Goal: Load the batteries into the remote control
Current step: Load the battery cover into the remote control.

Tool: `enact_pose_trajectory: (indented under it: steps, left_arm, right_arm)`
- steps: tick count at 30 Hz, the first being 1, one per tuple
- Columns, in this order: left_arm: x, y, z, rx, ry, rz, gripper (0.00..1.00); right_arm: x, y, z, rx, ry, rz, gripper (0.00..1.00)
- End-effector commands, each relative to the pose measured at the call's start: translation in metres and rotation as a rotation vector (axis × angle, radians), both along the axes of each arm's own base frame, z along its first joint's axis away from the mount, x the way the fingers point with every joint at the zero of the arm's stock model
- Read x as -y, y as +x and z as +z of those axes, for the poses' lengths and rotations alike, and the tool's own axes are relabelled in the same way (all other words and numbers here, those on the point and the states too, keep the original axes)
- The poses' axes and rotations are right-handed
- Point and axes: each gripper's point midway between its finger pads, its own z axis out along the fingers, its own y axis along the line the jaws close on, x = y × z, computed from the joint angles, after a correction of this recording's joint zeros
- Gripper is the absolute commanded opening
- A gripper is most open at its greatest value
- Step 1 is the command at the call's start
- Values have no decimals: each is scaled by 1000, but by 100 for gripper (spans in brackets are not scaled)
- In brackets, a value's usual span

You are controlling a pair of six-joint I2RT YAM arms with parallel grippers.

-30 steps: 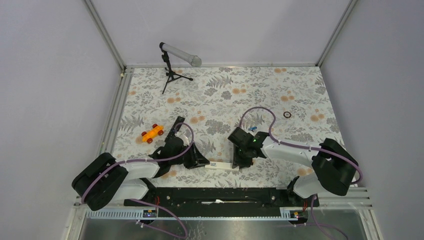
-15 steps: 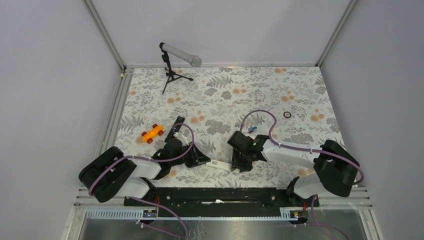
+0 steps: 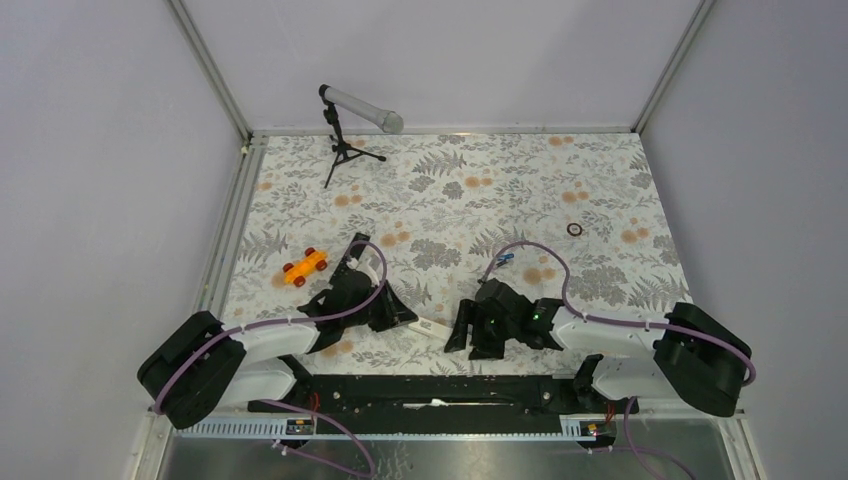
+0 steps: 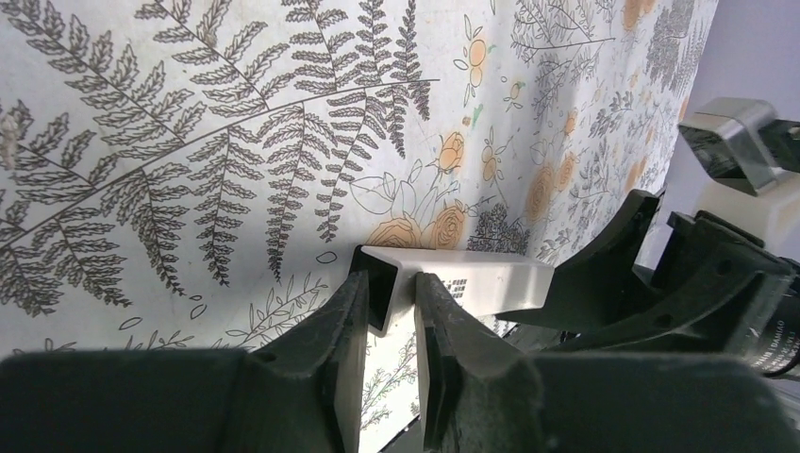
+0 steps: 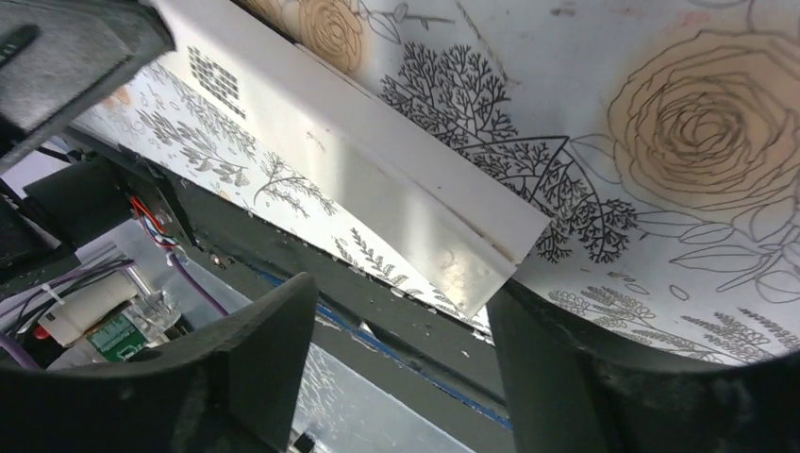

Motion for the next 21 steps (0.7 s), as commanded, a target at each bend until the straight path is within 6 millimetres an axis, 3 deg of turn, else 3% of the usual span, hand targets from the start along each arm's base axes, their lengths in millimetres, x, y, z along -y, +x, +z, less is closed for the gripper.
enact_pose_trajectory:
  steps: [1,5,13,21]
  left_arm:
    - [-30,-48,-48,-188,192,-74,0]
    - [-31,-47,-48,-186,204,-73,1]
    - [-35,-46,-48,-181,225,-67,8]
    - [-36,-43,-44,-163,226,-51,22]
  right_arm:
    - [38,26,-25,177,-159,-55,77]
    - [40,36,-13,174,-124,-108,80]
    - [67,43,-20,128,-283,-164,79]
    - [79,49,-16,177,-339,-146,59]
